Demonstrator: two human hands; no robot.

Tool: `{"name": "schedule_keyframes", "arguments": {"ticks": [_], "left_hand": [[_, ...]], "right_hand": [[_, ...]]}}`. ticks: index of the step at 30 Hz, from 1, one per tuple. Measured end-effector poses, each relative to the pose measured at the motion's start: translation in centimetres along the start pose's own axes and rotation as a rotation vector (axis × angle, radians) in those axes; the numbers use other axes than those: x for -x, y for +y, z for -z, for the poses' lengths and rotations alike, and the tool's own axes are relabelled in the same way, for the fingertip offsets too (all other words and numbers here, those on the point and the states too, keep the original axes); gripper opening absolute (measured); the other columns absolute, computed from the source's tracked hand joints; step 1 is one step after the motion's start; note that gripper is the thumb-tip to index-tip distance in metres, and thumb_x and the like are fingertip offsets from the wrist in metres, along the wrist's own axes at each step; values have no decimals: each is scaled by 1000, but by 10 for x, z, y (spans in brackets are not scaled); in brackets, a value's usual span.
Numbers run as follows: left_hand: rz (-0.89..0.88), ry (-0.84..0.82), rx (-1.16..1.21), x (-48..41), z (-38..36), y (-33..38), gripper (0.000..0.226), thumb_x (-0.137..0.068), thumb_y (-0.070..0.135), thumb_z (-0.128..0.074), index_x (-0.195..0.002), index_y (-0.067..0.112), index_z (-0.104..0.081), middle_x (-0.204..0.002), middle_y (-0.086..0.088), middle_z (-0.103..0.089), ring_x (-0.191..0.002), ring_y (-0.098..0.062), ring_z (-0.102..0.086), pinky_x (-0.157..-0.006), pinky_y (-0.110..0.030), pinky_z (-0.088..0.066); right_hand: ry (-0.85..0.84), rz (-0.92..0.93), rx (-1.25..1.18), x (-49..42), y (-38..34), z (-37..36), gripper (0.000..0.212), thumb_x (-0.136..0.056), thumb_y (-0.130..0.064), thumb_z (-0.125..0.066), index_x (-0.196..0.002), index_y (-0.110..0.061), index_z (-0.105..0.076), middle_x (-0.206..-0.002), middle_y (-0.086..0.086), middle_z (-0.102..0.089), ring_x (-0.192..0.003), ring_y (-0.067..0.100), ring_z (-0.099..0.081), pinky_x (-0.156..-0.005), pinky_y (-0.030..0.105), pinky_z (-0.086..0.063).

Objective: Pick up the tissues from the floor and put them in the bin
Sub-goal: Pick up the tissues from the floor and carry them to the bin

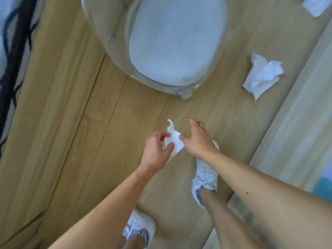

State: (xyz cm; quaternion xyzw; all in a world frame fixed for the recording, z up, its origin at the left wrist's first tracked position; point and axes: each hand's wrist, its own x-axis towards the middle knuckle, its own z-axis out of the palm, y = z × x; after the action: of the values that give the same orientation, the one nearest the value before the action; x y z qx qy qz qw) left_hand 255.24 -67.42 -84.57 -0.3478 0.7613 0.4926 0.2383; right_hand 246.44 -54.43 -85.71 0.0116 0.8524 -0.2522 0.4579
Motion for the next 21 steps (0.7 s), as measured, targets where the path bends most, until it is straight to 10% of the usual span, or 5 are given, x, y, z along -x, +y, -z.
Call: {"name": "schedule_keyframes", "arguments": {"ticks": [9,21], "left_hand": [[-142,84,-112,-12,-36,201,19,-82,2,-60,-93,17,-55,-90,5,-58,-73,-7,-52,-58,-12,-38],[-267,122,-161,-113,-69,339,22,-83,-1,-52,-94,18,-52,-100,-3,-58,-88,-21,-55,-73,-30,-43]], "right_hand": [[189,-147,-255,22,17,179,55,-97,-33,-53,-146,-12,-39,-139,11,-45,-118,31,-56,-100,39,-45],[317,-251,-315,-61,74,269,31,-86,-22,-63,-112,-30,-48,-137,8,-34,-72,23,-62,-70,38,-58]]}}
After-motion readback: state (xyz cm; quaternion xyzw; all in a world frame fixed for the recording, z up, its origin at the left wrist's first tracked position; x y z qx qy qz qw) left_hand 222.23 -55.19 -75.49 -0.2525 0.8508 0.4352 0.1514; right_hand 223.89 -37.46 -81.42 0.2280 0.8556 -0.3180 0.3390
